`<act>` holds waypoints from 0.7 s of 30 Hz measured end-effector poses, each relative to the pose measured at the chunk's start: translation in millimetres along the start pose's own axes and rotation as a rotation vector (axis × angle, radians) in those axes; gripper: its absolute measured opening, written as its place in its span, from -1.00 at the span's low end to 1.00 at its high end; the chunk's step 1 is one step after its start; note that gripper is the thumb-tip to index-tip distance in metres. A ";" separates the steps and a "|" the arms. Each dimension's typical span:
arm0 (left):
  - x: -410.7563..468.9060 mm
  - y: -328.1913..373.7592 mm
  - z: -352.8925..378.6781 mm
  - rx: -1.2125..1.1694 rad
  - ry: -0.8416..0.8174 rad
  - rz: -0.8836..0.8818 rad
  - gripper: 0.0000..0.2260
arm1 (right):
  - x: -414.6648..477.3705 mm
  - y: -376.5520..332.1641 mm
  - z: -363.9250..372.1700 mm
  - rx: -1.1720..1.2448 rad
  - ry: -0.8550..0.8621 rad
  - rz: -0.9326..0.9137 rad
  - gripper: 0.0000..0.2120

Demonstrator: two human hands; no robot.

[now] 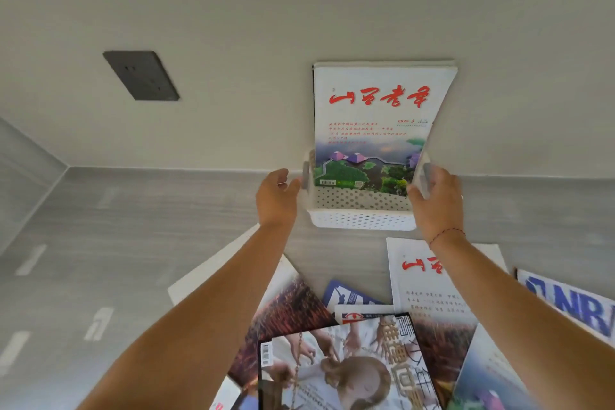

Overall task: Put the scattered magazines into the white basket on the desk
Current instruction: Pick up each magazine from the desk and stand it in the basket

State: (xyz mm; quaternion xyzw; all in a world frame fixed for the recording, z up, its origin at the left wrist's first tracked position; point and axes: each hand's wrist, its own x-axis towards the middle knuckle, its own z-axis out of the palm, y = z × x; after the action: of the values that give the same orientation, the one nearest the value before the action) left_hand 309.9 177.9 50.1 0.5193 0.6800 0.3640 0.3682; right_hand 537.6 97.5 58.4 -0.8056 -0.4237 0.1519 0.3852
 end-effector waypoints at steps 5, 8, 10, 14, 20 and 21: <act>-56.4 -75.2 -61.4 0.028 -0.038 -0.070 -0.72 | -97.7 4.4 5.4 -0.070 0.043 -0.075 -0.59; -83.5 -125.4 -112.8 0.122 0.004 -0.101 -0.75 | -156.5 -5.1 18.7 0.033 -0.082 -0.014 -0.61; -98.5 -155.4 -149.0 0.188 0.048 -0.128 -0.77 | -197.3 -16.2 34.1 0.096 -0.250 0.024 -0.62; -122.9 -206.8 -213.3 0.295 0.114 -0.235 -0.76 | -277.0 -43.8 74.8 0.154 -0.533 0.008 -0.60; -148.0 -244.8 -266.1 0.504 0.028 -0.352 -0.57 | -337.1 -67.0 118.9 0.060 -0.795 0.121 -0.50; -150.8 -246.7 -269.6 0.545 0.008 -0.356 -0.57 | -340.3 -68.7 122.3 0.038 -0.782 0.126 -0.51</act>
State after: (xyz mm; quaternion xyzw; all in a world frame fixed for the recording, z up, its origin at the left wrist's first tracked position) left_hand -6.5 -47.7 -22.8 0.4703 0.8339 0.1004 0.2710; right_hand 226.5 -90.9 1.8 -0.7041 -0.4853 0.4785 0.1995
